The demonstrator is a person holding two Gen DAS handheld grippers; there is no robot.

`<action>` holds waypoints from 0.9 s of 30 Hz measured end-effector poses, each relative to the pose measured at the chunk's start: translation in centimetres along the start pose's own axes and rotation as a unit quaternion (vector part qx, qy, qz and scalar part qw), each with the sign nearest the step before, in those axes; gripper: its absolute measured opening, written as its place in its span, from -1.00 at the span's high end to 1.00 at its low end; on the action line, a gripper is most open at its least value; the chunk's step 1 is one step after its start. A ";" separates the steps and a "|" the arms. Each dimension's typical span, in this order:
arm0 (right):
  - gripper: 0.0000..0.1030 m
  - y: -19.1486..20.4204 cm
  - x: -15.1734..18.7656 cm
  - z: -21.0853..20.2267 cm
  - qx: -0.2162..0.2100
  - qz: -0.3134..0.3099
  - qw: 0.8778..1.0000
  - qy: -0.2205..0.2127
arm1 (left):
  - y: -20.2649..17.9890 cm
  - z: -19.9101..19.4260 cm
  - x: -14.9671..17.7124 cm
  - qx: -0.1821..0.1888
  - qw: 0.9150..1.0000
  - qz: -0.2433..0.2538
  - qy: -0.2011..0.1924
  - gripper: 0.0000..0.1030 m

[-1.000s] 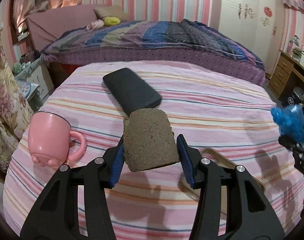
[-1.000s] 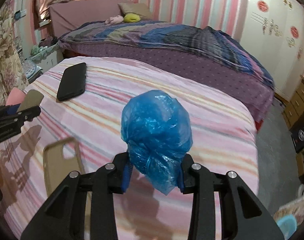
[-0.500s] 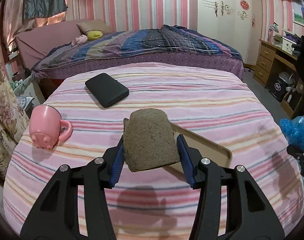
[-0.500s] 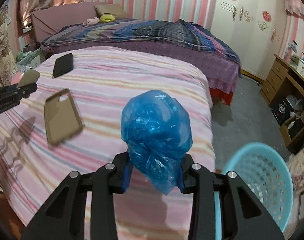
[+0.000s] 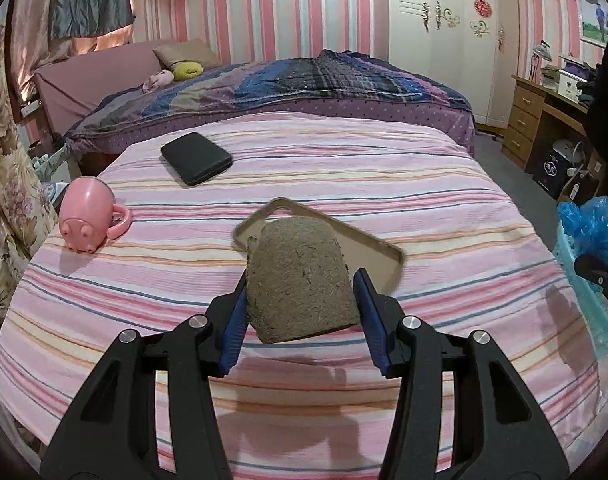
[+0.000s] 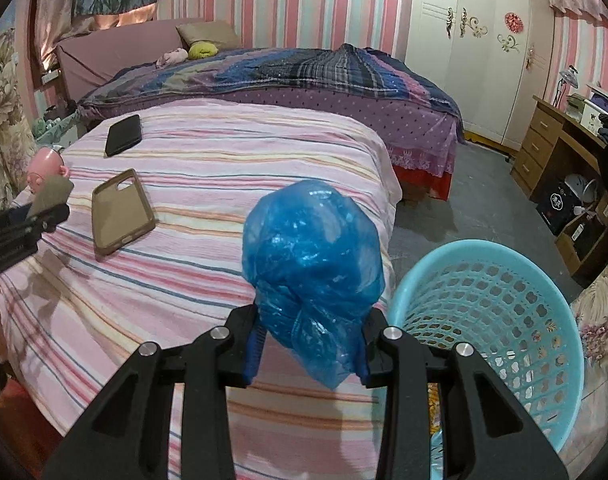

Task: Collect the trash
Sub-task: 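Carry the sponge and blue plastic bag over the blue basket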

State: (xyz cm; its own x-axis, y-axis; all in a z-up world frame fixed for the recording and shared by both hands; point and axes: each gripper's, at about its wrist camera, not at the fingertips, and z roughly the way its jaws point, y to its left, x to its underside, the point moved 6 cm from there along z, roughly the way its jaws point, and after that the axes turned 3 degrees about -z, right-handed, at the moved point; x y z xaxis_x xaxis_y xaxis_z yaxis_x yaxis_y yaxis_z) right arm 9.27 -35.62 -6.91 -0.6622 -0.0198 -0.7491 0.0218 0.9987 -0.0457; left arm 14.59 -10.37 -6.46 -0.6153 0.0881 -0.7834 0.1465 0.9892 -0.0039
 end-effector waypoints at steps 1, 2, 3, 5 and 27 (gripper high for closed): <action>0.30 -0.6 0.1 -0.2 0.001 0.007 1.000 -0.002 | -0.7 -0.2 -0.1 0.004 1.000 0.000 -0.002 0.05; 0.30 -0.4 -0.1 -0.1 0.001 0.006 1.000 -0.002 | -1.2 -0.4 -0.2 0.006 1.000 0.001 -0.004 0.05; 0.30 -1.9 0.0 -0.8 0.004 0.020 1.000 -0.010 | -1.8 -0.5 -0.3 0.009 1.000 0.003 -0.007 0.05; 0.30 -1.7 0.1 -1.0 0.006 0.023 1.000 -0.013 | -3.5 -1.0 -0.6 0.016 1.000 0.008 -0.015 0.04; 0.30 -16.0 4.4 -6.6 0.121 0.139 0.983 -0.021 | -21.8 -1.3 0.4 0.134 0.988 0.072 -0.017 0.02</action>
State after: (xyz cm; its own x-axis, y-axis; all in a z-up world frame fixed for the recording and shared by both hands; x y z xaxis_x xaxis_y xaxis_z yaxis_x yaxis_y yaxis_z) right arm 1.04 -51.38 -5.07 -0.5743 0.2451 -0.7811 0.3783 0.9256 0.0123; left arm 10.12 -31.79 -5.92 -0.5467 0.2173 -0.8086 0.4337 0.8996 -0.0515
